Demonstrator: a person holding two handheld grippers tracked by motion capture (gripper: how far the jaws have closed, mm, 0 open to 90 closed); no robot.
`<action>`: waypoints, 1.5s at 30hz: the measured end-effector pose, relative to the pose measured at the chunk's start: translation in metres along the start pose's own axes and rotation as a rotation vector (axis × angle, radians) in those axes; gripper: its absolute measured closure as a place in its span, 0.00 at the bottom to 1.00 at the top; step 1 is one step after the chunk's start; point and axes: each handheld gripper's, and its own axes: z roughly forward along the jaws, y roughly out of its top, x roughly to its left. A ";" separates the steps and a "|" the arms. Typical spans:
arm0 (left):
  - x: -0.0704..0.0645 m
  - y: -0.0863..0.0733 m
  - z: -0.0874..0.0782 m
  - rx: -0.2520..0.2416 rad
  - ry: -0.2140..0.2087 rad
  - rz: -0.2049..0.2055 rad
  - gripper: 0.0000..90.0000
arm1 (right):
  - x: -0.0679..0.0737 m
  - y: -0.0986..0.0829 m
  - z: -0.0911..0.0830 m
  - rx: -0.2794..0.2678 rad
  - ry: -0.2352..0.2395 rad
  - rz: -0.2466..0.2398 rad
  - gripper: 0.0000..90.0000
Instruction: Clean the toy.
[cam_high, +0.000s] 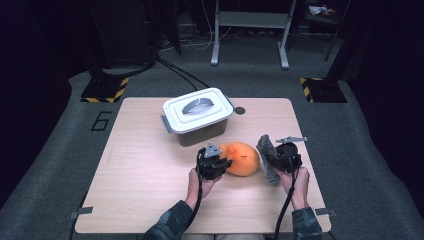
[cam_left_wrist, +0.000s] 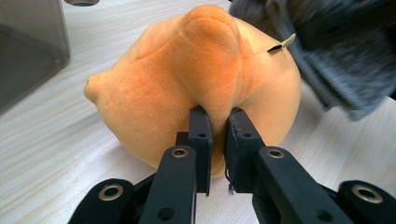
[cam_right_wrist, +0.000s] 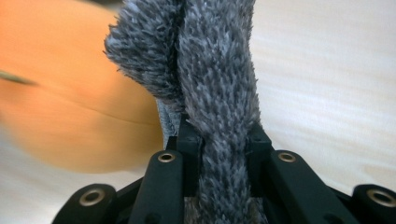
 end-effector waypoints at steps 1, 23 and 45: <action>0.000 0.000 0.000 0.000 0.001 0.001 0.91 | 0.005 0.002 -0.006 -0.018 0.020 -0.006 0.82; 0.000 -0.002 0.001 0.031 0.086 0.146 0.49 | 0.039 0.024 0.009 0.007 0.024 -0.120 0.83; -0.001 -0.001 0.009 0.022 0.074 0.183 0.89 | 0.032 0.027 0.015 -0.005 0.033 -0.104 0.82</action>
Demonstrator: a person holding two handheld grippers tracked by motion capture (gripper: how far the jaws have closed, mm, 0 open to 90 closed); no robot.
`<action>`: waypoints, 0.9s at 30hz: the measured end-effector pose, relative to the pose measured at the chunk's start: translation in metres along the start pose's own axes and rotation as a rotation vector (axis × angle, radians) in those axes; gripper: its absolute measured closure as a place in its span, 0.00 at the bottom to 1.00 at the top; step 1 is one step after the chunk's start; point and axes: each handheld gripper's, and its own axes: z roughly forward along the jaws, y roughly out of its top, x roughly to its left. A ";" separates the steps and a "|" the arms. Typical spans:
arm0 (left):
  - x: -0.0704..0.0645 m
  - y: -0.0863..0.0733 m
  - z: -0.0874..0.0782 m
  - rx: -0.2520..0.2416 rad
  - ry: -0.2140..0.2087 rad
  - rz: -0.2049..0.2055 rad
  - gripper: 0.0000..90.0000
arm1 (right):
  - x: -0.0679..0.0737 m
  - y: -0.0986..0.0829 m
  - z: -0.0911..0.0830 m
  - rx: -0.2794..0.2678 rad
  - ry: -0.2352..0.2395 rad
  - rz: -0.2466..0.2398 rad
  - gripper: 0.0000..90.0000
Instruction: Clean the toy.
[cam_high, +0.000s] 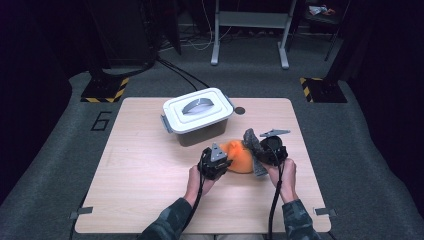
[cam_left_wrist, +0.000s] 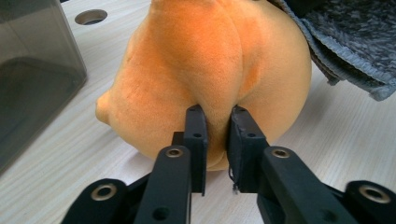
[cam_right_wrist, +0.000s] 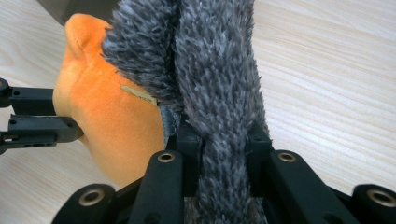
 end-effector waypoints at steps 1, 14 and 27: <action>0.000 0.000 0.000 0.000 0.000 0.000 0.90 | 0.000 0.000 0.000 0.000 0.000 0.000 0.82; 0.003 0.011 -0.010 -0.017 -0.035 -0.133 0.94 | 0.012 0.014 -0.031 -0.076 0.000 -0.035 0.82; -0.003 0.012 -0.006 0.012 -0.021 -0.094 0.93 | 0.032 0.020 -0.007 -0.039 0.049 -0.087 0.82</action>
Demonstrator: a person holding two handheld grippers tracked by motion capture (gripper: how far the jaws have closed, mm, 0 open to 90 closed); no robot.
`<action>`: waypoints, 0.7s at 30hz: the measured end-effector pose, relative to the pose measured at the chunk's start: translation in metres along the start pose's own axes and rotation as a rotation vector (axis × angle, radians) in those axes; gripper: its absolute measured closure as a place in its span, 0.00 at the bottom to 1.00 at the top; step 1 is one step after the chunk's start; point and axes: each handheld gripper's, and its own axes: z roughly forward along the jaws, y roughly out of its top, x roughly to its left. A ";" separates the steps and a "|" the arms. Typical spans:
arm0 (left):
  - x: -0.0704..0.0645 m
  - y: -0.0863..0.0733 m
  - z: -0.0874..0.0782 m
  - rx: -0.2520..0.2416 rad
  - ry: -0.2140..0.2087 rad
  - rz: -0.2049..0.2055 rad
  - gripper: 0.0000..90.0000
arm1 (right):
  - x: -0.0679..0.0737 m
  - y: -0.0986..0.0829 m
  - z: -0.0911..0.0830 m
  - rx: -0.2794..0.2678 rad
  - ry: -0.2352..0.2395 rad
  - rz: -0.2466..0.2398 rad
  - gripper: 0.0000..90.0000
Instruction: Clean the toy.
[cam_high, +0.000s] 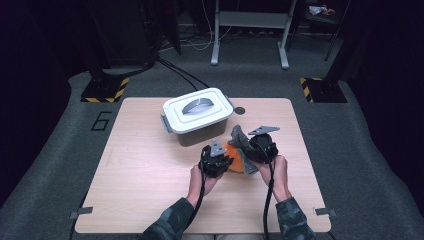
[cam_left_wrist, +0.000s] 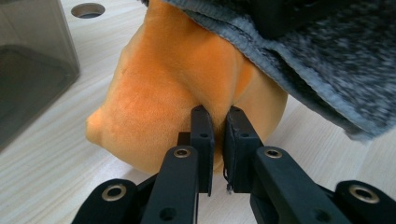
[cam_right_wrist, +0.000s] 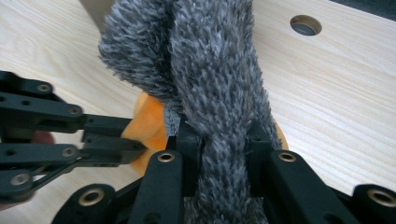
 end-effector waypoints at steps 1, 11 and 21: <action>0.000 -0.001 0.000 -0.003 -0.008 -0.009 0.93 | -0.001 -0.001 0.001 -0.001 0.000 0.005 0.83; 0.004 -0.005 0.001 -0.005 -0.011 -0.021 0.92 | -0.017 -0.011 0.003 0.034 -0.063 0.034 0.82; 0.005 -0.007 0.002 -0.011 -0.015 -0.027 0.91 | -0.037 -0.028 0.012 0.076 -0.087 0.096 0.82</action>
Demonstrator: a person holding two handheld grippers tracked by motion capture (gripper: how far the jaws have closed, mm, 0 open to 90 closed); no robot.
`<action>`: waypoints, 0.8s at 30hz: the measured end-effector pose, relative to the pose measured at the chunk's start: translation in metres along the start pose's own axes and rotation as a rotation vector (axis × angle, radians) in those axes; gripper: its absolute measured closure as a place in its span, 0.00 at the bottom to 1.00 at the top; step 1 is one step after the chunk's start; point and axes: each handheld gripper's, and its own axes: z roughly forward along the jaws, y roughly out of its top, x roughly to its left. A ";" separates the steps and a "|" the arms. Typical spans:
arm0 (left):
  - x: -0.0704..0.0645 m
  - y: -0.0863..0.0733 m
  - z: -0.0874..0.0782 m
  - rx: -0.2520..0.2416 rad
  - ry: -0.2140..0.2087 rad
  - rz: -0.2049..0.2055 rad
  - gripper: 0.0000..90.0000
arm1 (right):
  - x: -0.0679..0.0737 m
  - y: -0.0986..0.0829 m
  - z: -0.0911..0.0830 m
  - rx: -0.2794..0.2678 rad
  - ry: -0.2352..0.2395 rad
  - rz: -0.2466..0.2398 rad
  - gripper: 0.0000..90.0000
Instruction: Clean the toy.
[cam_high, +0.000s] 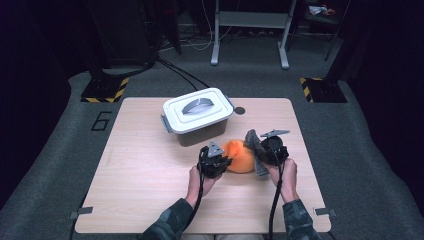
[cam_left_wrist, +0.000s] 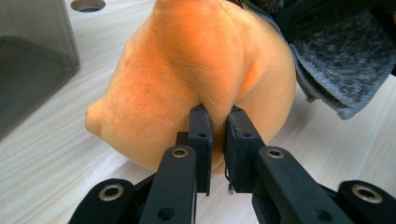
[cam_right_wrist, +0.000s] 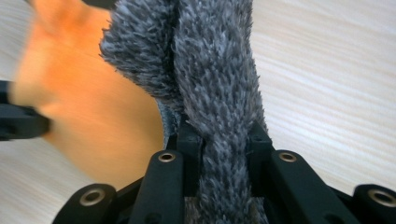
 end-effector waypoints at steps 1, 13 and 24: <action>0.000 0.000 0.000 0.000 0.000 0.000 0.91 | -0.002 -0.002 0.002 0.002 -0.002 0.004 0.82; 0.000 0.000 0.000 -0.003 0.004 -0.002 0.91 | -0.020 -0.019 0.029 0.088 -0.018 0.069 0.82; -0.001 0.002 -0.001 -0.017 0.018 0.007 0.91 | -0.010 -0.004 -0.013 -0.041 0.002 0.031 0.83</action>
